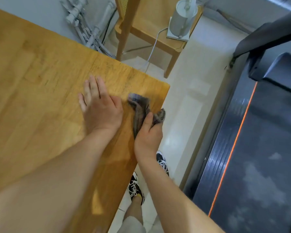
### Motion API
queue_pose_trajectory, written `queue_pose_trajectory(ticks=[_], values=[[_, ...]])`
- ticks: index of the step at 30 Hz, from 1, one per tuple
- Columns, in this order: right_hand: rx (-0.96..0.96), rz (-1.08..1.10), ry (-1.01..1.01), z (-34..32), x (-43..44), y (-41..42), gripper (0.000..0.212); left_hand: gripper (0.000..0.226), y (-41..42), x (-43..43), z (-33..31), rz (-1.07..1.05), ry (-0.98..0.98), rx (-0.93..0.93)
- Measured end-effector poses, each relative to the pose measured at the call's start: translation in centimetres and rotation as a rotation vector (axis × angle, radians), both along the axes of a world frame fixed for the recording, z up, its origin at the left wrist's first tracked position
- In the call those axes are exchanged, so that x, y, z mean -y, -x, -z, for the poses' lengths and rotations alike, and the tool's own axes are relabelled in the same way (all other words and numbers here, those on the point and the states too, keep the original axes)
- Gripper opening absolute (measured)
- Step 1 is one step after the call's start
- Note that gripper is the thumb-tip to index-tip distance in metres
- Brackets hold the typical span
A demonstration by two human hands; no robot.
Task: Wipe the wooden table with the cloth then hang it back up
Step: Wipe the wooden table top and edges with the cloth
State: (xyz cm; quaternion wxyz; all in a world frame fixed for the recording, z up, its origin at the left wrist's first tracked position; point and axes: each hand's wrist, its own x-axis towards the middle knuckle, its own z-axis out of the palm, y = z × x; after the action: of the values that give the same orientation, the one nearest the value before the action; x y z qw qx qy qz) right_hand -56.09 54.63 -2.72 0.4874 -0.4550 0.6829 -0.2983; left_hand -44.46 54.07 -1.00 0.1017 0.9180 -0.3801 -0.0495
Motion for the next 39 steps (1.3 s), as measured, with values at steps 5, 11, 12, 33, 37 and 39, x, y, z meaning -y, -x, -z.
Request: queue_pose_trajectory(ticks=[5,11,12,33,37,39], values=[[-0.089,-0.082,0.000,-1.3,1.7,1.3,0.039,0.054,-0.4,-3.5,-0.6,0.253,0.048,-0.114],[-0.157,0.031,-0.063,-2.2,7.6,-1.1,0.041,0.055,1.7,-17.1,-0.9,0.489,-0.081,-0.085],[-0.143,0.027,-0.055,-2.1,6.3,-1.0,0.041,0.055,2.0,-18.3,-0.9,0.492,-0.097,-0.087],[-0.059,-0.055,0.058,-0.1,-5.4,1.2,0.034,0.058,2.4,-18.3,-0.5,0.451,-0.059,0.012],[0.093,-0.114,0.035,-1.0,-18.4,2.6,0.038,0.057,2.7,-18.4,-0.7,0.431,-0.027,0.037],[0.045,-0.131,0.053,-0.6,-17.6,2.5,0.047,0.057,2.8,-18.4,-0.6,0.423,0.003,0.034]])
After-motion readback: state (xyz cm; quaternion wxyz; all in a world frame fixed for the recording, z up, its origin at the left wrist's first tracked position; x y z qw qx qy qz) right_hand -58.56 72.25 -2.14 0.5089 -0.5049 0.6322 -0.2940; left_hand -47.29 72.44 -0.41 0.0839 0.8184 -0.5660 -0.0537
